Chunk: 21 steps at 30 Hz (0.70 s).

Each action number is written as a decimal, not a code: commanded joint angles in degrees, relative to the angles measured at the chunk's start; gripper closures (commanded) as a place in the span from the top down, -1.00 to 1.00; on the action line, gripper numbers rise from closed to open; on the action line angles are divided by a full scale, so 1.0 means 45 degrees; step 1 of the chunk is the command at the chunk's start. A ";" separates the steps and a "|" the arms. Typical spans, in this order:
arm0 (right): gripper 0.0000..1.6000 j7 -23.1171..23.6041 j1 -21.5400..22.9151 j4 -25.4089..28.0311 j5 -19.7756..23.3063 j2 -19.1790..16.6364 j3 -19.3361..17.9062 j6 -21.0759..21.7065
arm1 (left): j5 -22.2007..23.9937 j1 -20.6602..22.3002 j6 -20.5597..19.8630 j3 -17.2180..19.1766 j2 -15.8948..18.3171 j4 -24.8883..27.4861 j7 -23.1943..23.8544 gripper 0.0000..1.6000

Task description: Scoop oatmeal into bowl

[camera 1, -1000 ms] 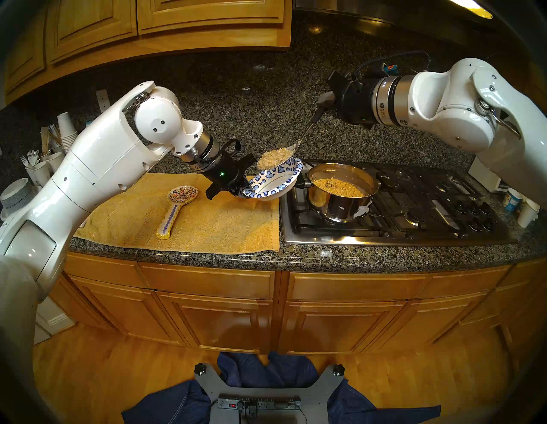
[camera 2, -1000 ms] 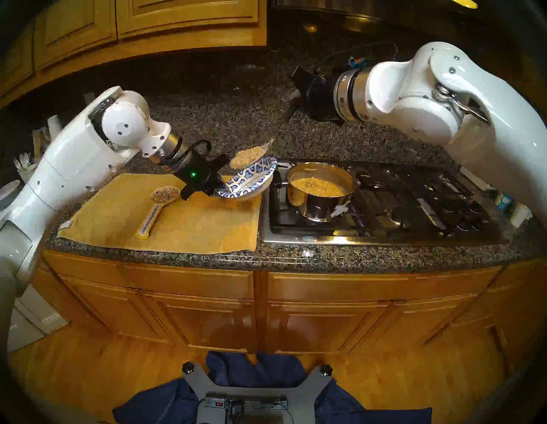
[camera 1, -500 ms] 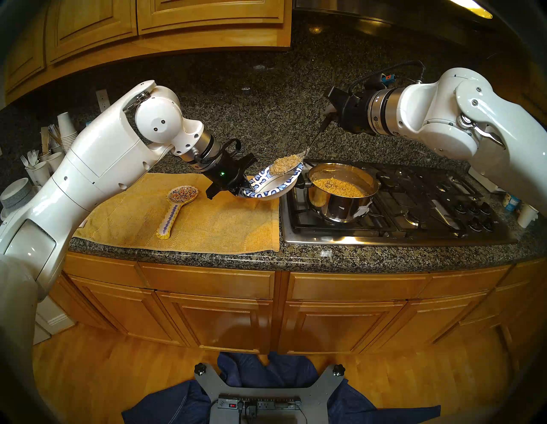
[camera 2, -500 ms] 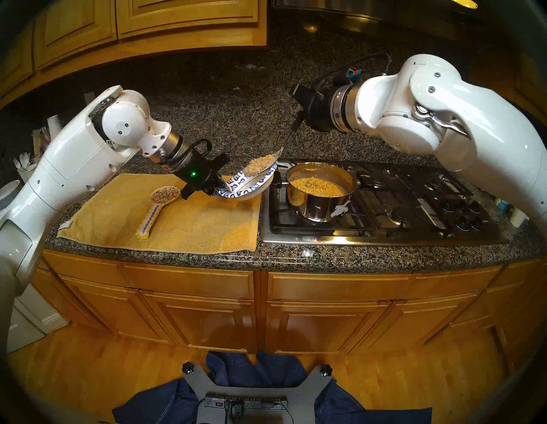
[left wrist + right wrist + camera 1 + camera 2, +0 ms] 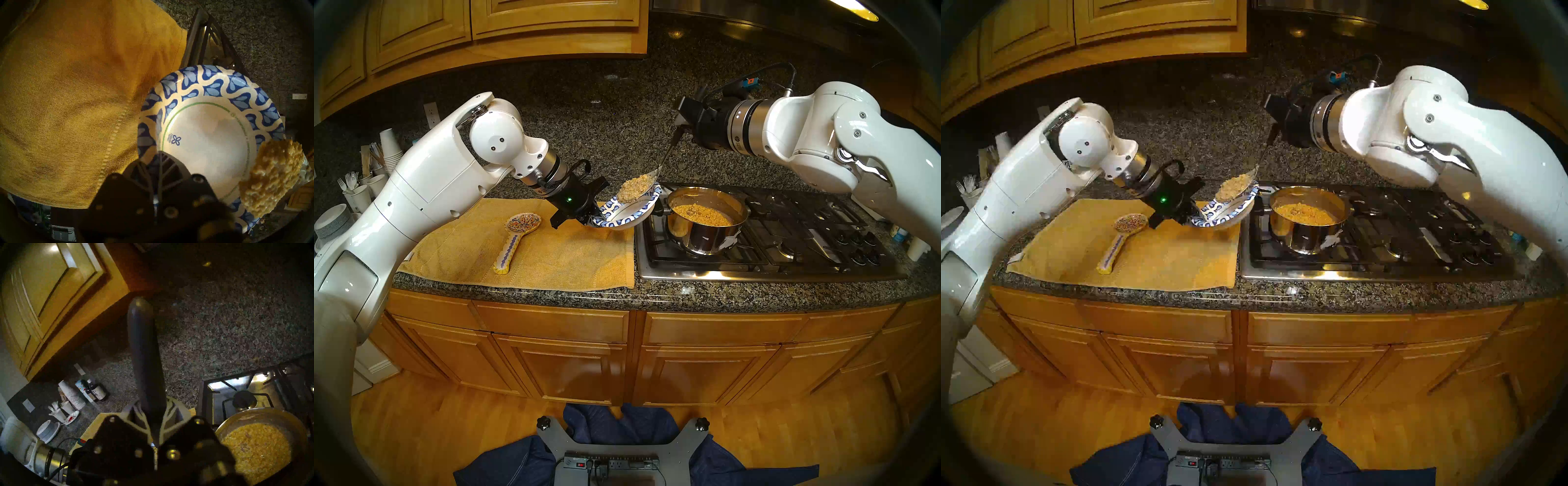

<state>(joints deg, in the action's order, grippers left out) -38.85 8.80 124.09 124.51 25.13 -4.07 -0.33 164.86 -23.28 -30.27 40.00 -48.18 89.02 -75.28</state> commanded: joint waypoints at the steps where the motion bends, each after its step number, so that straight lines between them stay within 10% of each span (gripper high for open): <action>1: -1.00 0.0379 0.0668 0.0692 -0.2369 -0.0336 -0.0121 0.0183 | 0.0031 0.0526 0.0003 0.0101 0.0053 0.0063 -0.0709 -1.00; 21: -1.00 -0.2192 0.0224 0.1189 -0.8173 0.1341 0.1843 0.0169 | 0.0031 0.0579 0.0016 0.0077 0.0025 0.0046 -0.0859 -1.00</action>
<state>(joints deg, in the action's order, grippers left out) -44.32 9.11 130.94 95.15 27.21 3.82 2.07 164.88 -22.92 -30.27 39.49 -47.92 89.03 -75.28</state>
